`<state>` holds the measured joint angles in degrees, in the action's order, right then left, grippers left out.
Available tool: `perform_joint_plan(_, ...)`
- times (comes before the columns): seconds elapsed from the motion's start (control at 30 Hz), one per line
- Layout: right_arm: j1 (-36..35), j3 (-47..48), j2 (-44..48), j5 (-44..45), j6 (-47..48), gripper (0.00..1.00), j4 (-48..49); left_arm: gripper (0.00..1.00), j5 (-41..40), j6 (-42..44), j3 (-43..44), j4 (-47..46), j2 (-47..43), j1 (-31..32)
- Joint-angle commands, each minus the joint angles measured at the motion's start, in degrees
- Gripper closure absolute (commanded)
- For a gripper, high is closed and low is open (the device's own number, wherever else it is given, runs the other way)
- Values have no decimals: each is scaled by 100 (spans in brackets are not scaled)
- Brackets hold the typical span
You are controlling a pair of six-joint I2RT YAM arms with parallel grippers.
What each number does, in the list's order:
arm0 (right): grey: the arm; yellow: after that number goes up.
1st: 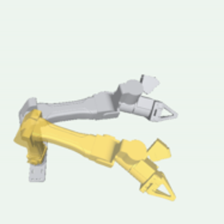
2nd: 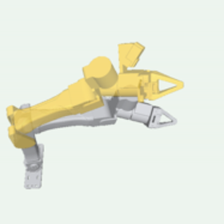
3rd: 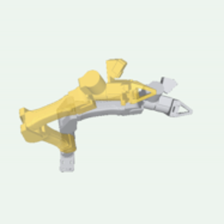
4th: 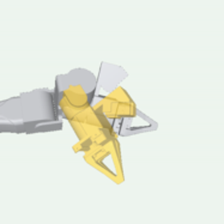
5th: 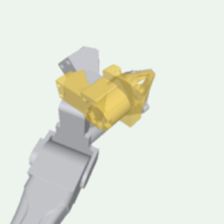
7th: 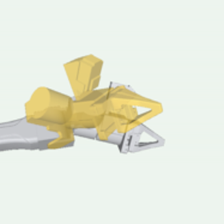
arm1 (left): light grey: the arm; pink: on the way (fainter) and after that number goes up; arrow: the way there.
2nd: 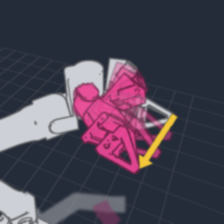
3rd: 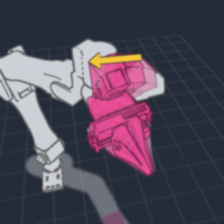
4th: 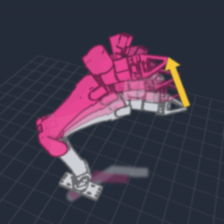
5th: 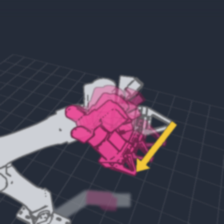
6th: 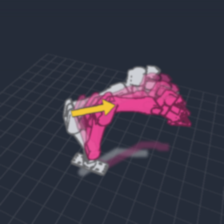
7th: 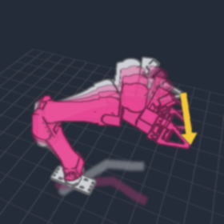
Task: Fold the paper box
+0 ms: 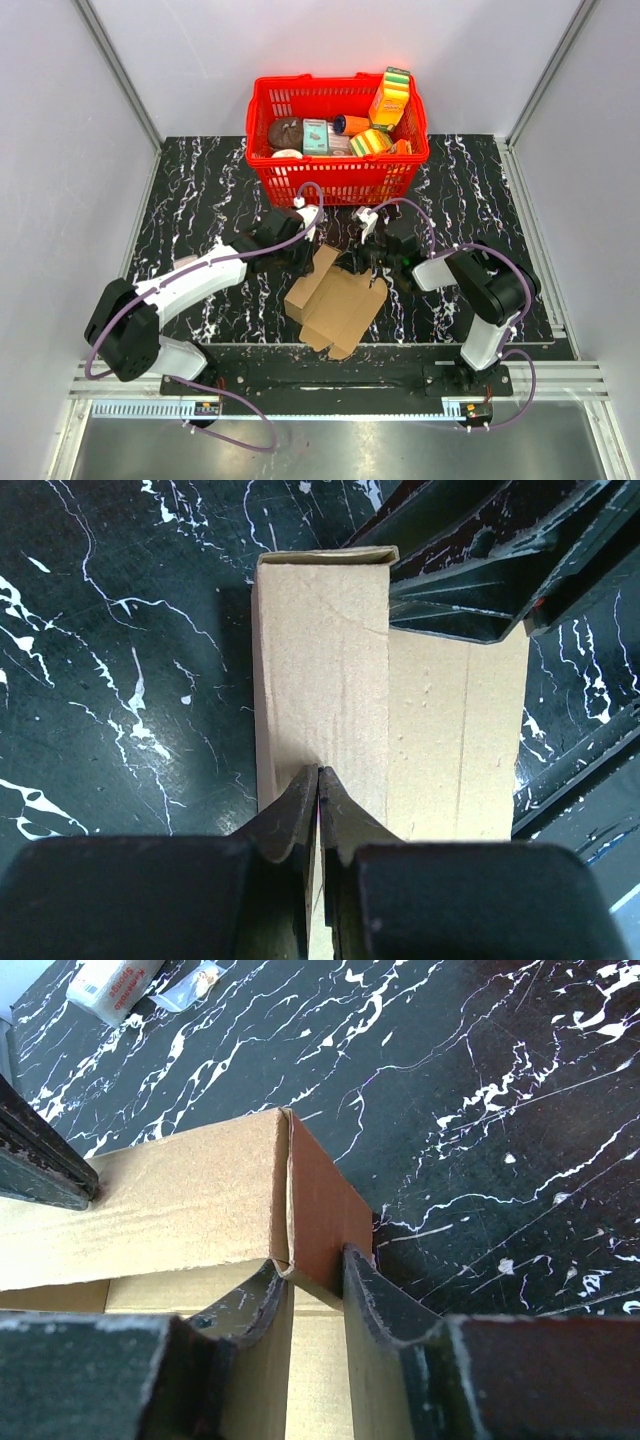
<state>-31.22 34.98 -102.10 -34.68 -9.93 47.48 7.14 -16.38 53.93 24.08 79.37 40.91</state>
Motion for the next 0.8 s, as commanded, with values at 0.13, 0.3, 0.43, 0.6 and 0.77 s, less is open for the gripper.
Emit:
perform_joint_plan(0.13, -42, -26, -64, -206, -316, 87, 525, 93, 113, -49, 205, -105, 122, 23)
perform_joint_plan(0.3, -68, -44, -29, -215, -334, 92, 499, 91, 113, -49, 214, -96, 114, 23)
perform_joint_plan(0.43, -86, -70, 138, -145, -360, 100, 349, 87, 77, -41, 258, -105, 70, 23)
perform_joint_plan(0.6, -103, -193, 419, -92, -395, 100, 218, 79, -28, -67, 328, -87, -88, 14)
perform_joint_plan(0.77, -103, -246, 569, -66, -360, 100, 51, 73, -125, -93, 522, 0, -308, -12)
